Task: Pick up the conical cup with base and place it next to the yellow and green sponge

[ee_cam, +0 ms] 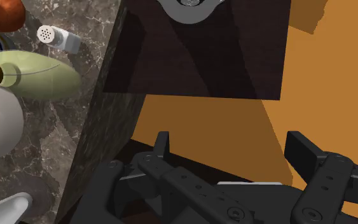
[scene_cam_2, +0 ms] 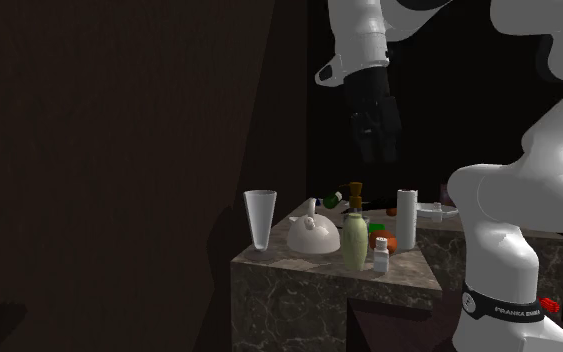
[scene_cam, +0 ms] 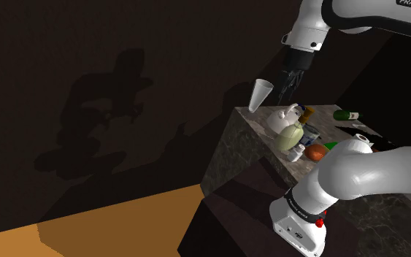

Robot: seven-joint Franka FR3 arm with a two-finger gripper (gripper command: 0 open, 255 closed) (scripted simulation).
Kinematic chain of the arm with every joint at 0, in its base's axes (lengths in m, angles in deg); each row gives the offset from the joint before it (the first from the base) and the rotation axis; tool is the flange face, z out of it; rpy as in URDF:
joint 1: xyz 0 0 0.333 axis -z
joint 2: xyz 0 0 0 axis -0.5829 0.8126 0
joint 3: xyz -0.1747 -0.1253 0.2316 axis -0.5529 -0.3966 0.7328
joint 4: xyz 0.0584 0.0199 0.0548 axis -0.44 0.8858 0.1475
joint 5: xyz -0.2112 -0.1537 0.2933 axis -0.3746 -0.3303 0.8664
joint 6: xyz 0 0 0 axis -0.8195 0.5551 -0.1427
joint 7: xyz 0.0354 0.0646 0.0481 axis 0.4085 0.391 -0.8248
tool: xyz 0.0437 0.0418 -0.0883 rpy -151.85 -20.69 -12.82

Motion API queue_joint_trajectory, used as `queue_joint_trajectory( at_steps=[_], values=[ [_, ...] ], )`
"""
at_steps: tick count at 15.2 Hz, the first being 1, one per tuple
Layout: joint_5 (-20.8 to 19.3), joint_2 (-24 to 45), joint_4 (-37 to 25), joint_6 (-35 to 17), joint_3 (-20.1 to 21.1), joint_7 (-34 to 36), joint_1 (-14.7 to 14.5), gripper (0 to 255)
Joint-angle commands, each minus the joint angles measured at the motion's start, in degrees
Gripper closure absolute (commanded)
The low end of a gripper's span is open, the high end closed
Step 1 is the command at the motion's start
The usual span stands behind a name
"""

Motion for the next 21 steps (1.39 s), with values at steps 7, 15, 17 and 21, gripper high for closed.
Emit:
queue_joint_trajectory(
  at_steps=[7, 15, 17, 21],
  values=[
    [-6.22, 7.01, -0.78, -7.22, -4.82, -6.42, 2.42, 0],
    [-12.16, 18.97, -5.60, -16.59, -10.77, -13.92, 5.07, 0],
    [-13.13, 22.30, -7.48, -18.72, -12.17, -15.69, 5.58, 0],
    [-14.35, 29.25, -12.00, -22.59, -14.75, -19.27, 6.54, 0]
  ],
)
